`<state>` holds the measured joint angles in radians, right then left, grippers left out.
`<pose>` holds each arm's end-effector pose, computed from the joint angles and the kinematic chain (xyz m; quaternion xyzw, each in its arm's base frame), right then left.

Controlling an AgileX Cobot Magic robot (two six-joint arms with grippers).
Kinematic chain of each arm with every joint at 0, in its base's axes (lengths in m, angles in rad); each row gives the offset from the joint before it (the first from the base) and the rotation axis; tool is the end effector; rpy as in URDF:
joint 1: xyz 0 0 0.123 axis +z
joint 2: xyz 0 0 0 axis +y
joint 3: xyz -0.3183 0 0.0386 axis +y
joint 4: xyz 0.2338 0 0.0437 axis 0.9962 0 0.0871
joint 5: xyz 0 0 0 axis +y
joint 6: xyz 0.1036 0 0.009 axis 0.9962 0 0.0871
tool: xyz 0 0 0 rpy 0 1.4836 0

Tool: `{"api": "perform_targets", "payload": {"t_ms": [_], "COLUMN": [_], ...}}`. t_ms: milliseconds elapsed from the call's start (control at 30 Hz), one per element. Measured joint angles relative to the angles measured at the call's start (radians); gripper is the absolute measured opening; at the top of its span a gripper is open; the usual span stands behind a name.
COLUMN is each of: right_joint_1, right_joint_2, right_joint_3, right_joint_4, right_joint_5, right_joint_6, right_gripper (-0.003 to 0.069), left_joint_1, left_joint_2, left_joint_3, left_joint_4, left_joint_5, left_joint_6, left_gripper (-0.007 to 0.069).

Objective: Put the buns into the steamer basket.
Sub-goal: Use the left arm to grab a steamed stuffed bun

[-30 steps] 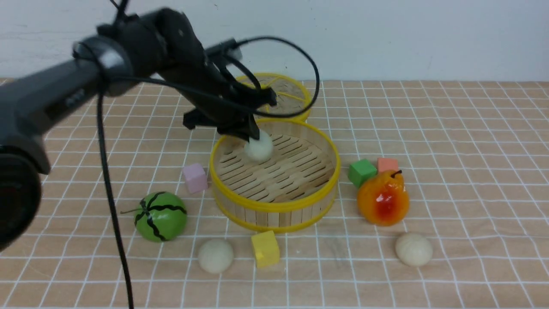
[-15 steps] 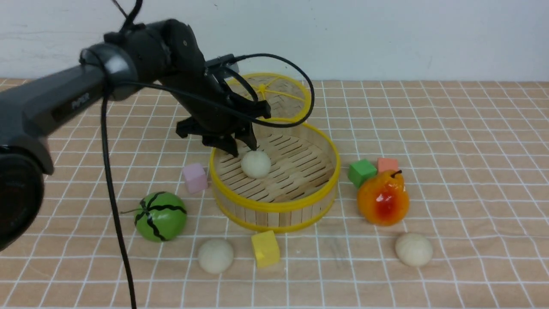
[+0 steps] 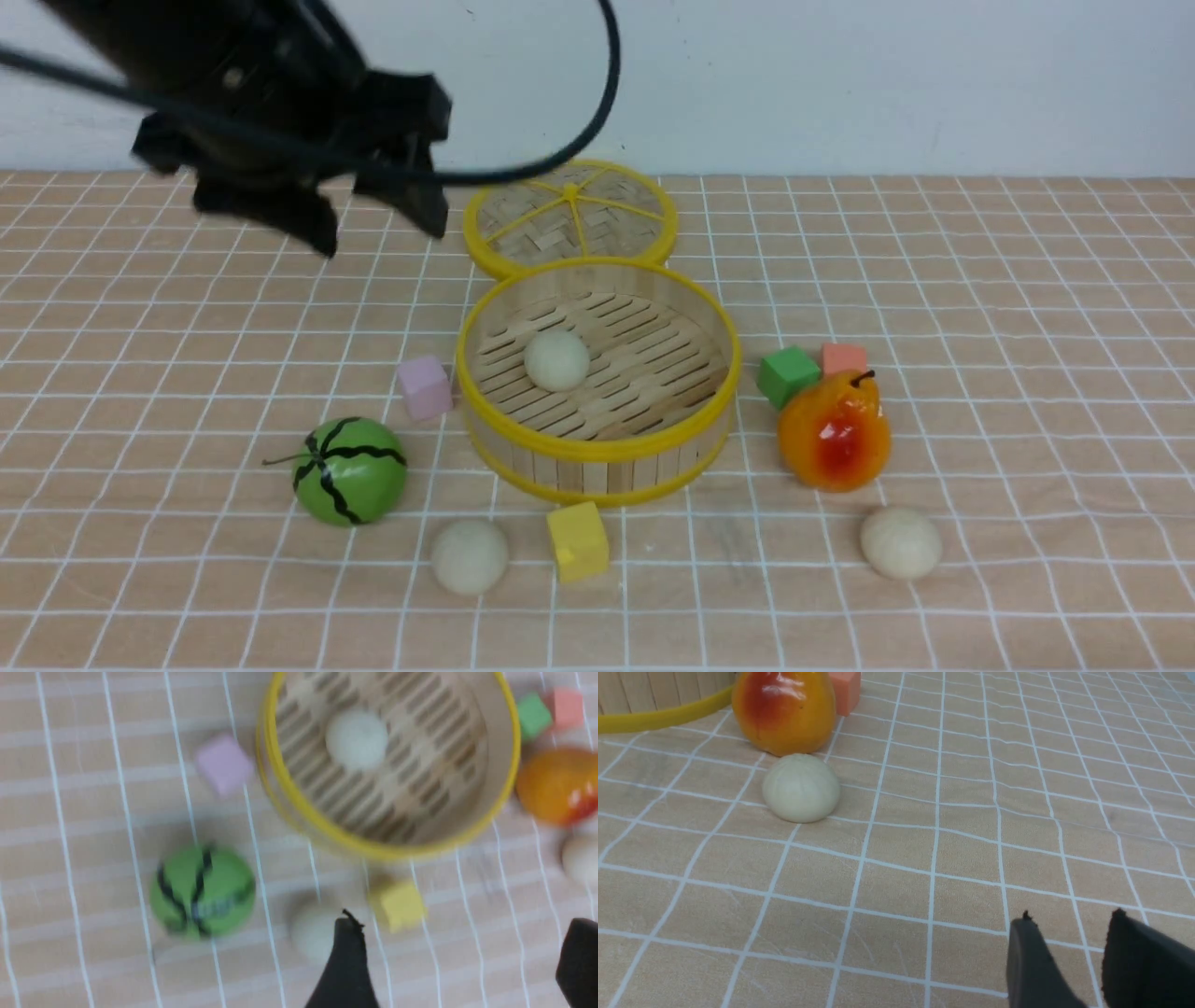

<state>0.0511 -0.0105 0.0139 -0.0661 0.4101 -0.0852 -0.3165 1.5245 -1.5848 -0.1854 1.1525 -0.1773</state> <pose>0.0139 -0.0020 0.1679 -0.0722 0.8091 -0.0383 0.5820 0.2892 -0.1131 0.4143 0.0540 0.9547 -0.1569 0.2471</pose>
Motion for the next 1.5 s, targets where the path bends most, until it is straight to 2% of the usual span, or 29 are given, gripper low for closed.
{"api": "perform_targets", "payload": {"t_ms": [233,333,533,800,867,967,1033,1100,1200,1333,1500], "right_joint_1": [0.0,0.0,0.0,0.0,0.0,0.0,0.0,0.0,0.0,0.0,0.0], "right_joint_2": [0.0,0.0,0.0,0.0,0.0,0.0,0.0,0.0,0.0,0.0,0.0], "right_joint_3": [0.0,0.0,0.0,0.0,0.0,0.0,0.0,0.0,0.0,0.0,0.0], "right_joint_4": [0.0,0.0,0.0,0.0,0.0,0.0,0.0,0.0,0.0,0.0,0.0], "right_joint_5": [0.0,0.0,0.0,0.0,0.0,0.0,0.0,0.0,0.0,0.0,0.0], "right_joint_6": [0.0,0.0,-0.001,-0.001,-0.001,-0.001,-0.001,-0.001,-0.001,-0.001,-0.002], "right_gripper": [0.0241,0.0241,0.0241,0.0241,0.0241,0.0241,0.0241,0.0241,0.0241,0.0241,0.0241], "left_joint_1": [0.0,0.0,0.0,-0.02,-0.081,-0.13,-0.165,-0.174,-0.173,-0.171,-0.171], "left_joint_2": [-0.033,-0.002,0.036,0.11,0.149,0.181,0.219,0.25,0.28,0.31,0.337], "left_joint_3": [0.325,0.359,0.361,0.361,0.354,0.339,0.313,0.294,0.286,0.286,0.283], "left_joint_4": [-0.147,-0.204,-0.218,-0.16,-0.126,-0.069,0.022,0.112,0.161,0.176,0.176], "left_joint_5": [-0.024,-0.039,-0.105,-0.194,-0.191,-0.19,-0.191,-0.198,-0.23,-0.275,-0.313], "left_joint_6": [0.081,0.112,0.157,0.169,0.164,0.131,0.061,0.001,-0.033,-0.041,-0.044], "left_gripper": [0.0551,0.0551,0.0551,0.0551,0.0551,0.0551,0.0551,0.0551,0.0547,0.0519,0.0435]}}
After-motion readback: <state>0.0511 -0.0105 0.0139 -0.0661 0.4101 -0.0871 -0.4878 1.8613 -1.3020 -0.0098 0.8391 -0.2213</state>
